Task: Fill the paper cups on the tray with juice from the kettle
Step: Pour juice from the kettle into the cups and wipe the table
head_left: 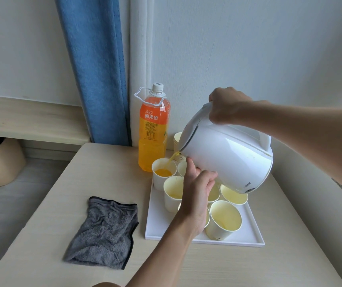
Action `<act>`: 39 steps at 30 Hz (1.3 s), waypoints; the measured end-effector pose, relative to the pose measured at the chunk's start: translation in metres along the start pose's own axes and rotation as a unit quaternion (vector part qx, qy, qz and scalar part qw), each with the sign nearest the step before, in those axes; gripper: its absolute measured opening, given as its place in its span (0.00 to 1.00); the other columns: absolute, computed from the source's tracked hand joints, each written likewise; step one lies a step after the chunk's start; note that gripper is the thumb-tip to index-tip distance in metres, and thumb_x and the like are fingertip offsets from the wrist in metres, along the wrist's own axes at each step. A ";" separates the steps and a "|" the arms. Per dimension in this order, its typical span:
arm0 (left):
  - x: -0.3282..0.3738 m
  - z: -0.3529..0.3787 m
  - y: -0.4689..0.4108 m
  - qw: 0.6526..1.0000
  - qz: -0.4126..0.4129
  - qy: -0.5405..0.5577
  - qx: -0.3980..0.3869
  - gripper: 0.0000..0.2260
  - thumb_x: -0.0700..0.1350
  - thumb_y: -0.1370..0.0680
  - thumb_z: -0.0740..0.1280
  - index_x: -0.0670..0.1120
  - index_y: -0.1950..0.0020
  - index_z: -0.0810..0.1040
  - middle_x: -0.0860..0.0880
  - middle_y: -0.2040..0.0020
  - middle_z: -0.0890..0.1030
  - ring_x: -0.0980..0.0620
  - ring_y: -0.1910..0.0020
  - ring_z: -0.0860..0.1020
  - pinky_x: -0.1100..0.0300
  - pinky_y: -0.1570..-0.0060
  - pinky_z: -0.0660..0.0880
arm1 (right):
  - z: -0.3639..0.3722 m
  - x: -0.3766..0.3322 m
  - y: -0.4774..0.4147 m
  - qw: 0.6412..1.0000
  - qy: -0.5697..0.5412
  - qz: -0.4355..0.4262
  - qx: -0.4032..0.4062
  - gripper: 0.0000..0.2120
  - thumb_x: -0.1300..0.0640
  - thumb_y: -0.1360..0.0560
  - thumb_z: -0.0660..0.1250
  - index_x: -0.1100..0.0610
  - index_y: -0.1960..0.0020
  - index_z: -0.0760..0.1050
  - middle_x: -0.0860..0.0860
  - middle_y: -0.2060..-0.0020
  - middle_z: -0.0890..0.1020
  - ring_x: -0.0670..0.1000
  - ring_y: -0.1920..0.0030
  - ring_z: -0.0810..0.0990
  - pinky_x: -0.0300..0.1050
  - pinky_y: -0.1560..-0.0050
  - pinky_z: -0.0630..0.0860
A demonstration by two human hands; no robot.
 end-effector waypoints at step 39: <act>0.001 -0.002 -0.004 1.000 -0.002 -0.010 0.003 0.26 0.42 0.30 0.63 0.62 0.34 0.72 0.55 0.36 0.83 0.54 0.33 0.79 0.55 0.29 0.70 | 0.002 0.012 0.001 1.000 -0.014 0.021 0.016 0.09 0.63 0.31 0.60 0.58 0.52 0.74 0.55 0.62 0.73 0.56 0.65 0.72 0.46 0.59 0.73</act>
Point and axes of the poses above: each hand's wrist, its own y-axis away from the middle knuckle, its own z-axis out of the palm, x = y × z, the point moved 2 cm from there along -y, towards the middle knuckle
